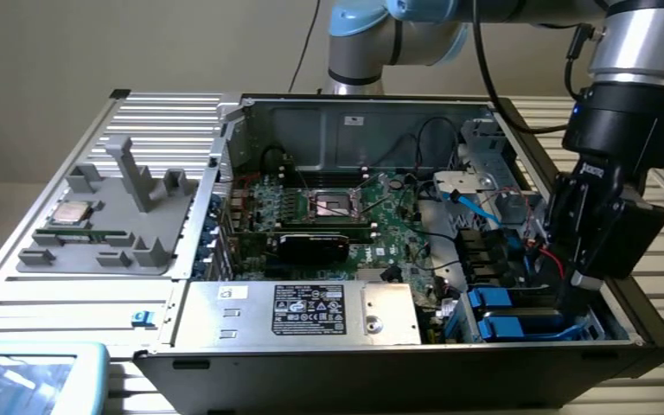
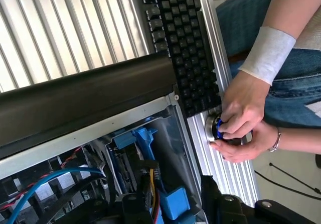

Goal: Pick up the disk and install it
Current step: 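Insert the disk into the insertion slot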

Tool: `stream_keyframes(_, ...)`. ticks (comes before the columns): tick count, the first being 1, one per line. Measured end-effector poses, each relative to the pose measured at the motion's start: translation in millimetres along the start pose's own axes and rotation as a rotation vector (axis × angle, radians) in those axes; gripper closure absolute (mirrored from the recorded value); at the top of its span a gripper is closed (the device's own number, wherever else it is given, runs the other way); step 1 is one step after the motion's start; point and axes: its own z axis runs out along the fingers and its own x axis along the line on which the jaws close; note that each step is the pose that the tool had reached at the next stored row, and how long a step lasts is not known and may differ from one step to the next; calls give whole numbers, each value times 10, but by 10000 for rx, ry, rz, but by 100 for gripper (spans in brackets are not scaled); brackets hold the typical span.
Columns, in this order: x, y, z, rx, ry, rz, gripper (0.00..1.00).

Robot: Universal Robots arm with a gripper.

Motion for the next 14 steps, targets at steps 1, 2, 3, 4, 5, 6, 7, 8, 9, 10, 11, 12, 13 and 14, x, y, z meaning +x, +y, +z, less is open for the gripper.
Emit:
stream_keyframes(1,-8,3,-1,0,-1,0,45)
stream_keyframes(2,-17,6,-2,0,-1,0,39)
stream_keyframes(3,-25,9,-2,0,-2,-1,33)
stream_keyframes(4,-29,10,-2,-1,-2,-1,33)
stream_keyframes(5,-29,10,-2,-1,-2,0,26)
stream_keyframes(6,-29,9,-2,-1,-2,0,26)
stream_keyframes(7,-30,9,-2,-1,-2,0,26)
stream_keyframes(8,-33,9,-6,-6,14,4,26)
stream_keyframes(9,-37,9,-11,-23,61,15,26)
stream_keyframes(10,-40,10,-16,-35,106,22,26)
stream_keyframes(11,-48,11,-22,-53,130,33,26)
stream_keyframes(12,-55,12,-26,-73,155,45,26)
stream_keyframes(13,-62,14,-30,-95,181,58,26)
stream_keyframes(14,-69,15,-33,-120,209,74,26)
